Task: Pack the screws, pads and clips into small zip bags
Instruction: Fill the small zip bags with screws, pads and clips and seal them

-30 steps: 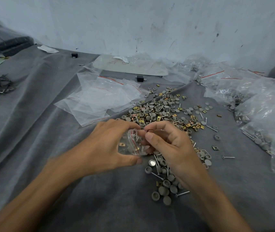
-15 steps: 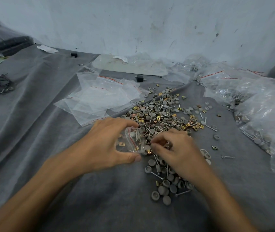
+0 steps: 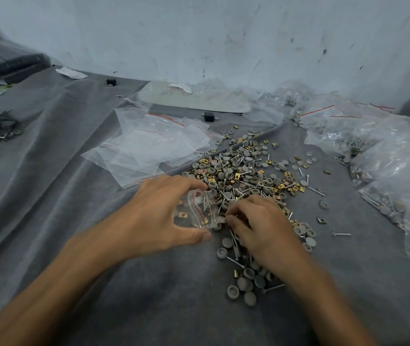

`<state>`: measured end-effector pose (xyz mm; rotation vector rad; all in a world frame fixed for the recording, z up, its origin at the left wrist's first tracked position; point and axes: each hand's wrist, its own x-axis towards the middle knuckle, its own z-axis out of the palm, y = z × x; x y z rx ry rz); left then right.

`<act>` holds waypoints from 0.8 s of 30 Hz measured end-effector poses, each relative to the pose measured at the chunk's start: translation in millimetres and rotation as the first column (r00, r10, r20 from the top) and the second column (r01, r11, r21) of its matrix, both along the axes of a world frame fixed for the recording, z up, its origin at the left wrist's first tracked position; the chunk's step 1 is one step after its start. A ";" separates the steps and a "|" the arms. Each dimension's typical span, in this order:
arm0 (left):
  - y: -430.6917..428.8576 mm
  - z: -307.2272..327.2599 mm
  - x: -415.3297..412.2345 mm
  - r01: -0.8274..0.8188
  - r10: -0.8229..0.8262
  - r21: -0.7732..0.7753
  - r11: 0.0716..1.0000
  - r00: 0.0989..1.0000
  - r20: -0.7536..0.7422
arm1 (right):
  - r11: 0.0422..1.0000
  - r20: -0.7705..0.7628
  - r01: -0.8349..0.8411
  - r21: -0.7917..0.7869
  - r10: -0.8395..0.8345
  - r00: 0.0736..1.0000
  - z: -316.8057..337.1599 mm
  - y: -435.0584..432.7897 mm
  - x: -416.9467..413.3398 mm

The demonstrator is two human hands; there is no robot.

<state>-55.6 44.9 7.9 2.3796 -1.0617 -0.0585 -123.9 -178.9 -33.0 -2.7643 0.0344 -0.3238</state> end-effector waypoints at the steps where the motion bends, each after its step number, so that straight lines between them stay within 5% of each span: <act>1: 0.1 0.0 0.0 0.001 -0.001 -0.001 1.000 1.000 -0.004 | 1.000 0.052 0.003 0.021 -0.004 0.999 1.0 -1.4 -1.2; 4: -0.2 -0.5 -0.5 0.003 -0.003 -0.002 1.000 1.000 -0.016 | 0.965 0.228 -0.048 0.259 -0.013 0.974 7.2 -2.2 -5.3; 9: -1.9 -0.5 -0.8 0.002 -0.002 0.011 1.000 1.000 0.003 | 0.656 0.176 -0.221 0.722 0.135 0.975 18.6 8.4 -10.7; 12: -1.2 -0.6 -0.6 0.001 -0.001 0.015 1.000 1.000 0.005 | 0.583 0.137 -0.233 0.779 0.204 0.969 22.4 5.5 -10.9; 19: 0.2 -0.7 0.1 0.010 -0.010 0.007 1.000 1.000 0.003 | 0.600 0.167 -0.017 0.800 -0.196 0.966 38.8 -47.6 -8.7; 24: 1.0 -1.8 0.6 0.008 -0.008 0.008 1.000 1.000 -0.005 | 0.656 0.140 0.037 0.754 -0.215 0.966 39.7 -64.3 -12.8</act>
